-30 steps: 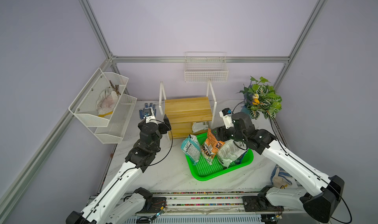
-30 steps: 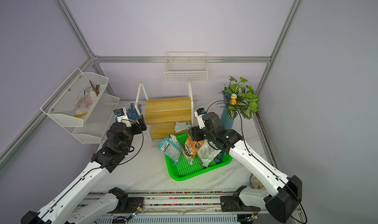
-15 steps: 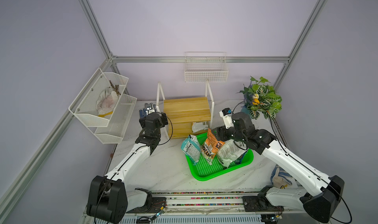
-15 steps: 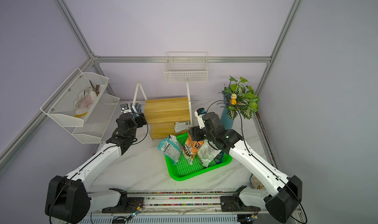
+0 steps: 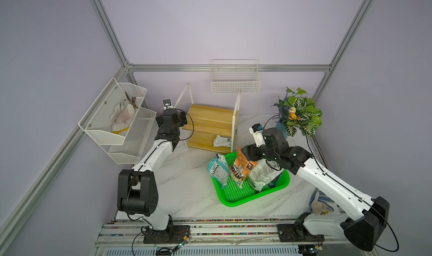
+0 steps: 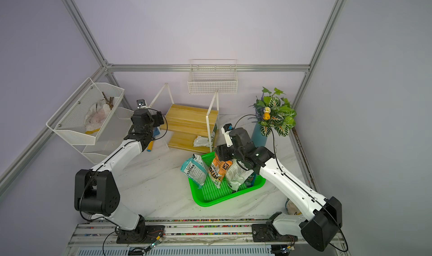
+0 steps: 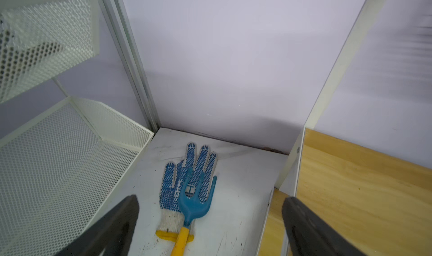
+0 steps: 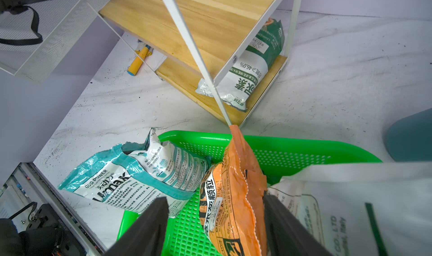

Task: Take down the fertilizer bag from the shelf
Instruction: Move the shelf to the center of the board.

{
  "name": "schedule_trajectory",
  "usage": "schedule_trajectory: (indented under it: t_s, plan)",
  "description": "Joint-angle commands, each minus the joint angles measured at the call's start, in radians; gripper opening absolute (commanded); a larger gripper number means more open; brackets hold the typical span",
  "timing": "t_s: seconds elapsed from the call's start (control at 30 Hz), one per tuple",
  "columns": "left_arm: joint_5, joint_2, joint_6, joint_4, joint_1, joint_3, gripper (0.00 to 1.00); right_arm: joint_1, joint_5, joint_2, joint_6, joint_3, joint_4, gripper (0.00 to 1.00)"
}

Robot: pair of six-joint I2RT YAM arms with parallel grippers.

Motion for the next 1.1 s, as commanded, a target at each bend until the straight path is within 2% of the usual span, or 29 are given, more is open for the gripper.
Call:
schedule_trajectory:
  t_s: [0.0, 0.13, 0.27, 0.4, 0.57, 0.7, 0.9, 1.0, 1.07]
  plan:
    - [0.028, 0.031, -0.004, -0.044, 0.022, 0.154, 1.0, 0.001, 0.019, 0.006, -0.019, 0.039, -0.008, 0.7]
    - [0.035, -0.036, -0.076, -0.036, 0.021, 0.079, 1.0, 0.0, 0.025, 0.008, -0.023, 0.039, -0.009, 0.7]
    - [0.06, -0.194, -0.194, -0.018, 0.021, -0.092, 1.0, 0.0, 0.026, 0.016, -0.031, 0.038, -0.008, 0.7]
    - [0.168, -0.386, -0.325, -0.018, 0.022, -0.264, 1.0, 0.0, 0.02, 0.028, -0.033, 0.033, 0.005, 0.7]
    - [0.384, -0.496, -0.591, 0.028, 0.02, -0.456, 1.0, 0.0, 0.042, 0.025, -0.012, 0.02, 0.026, 0.7]
    - [0.465, -0.522, -0.736, 0.108, -0.015, -0.604, 0.98, 0.0, 0.057, 0.003, -0.008, 0.001, 0.038, 0.7]
    - [0.412, -0.49, -0.779, 0.233, -0.13, -0.728, 0.96, 0.0, 0.06, -0.009, -0.004, -0.006, 0.031, 0.7]
    - [0.378, -0.425, -0.81, 0.342, -0.18, -0.755, 0.93, 0.0, 0.057, -0.009, 0.002, -0.004, 0.031, 0.7]
    - [0.38, -0.344, -0.847, 0.443, -0.196, -0.769, 0.87, 0.0, 0.057, -0.009, 0.007, 0.0, 0.031, 0.7]
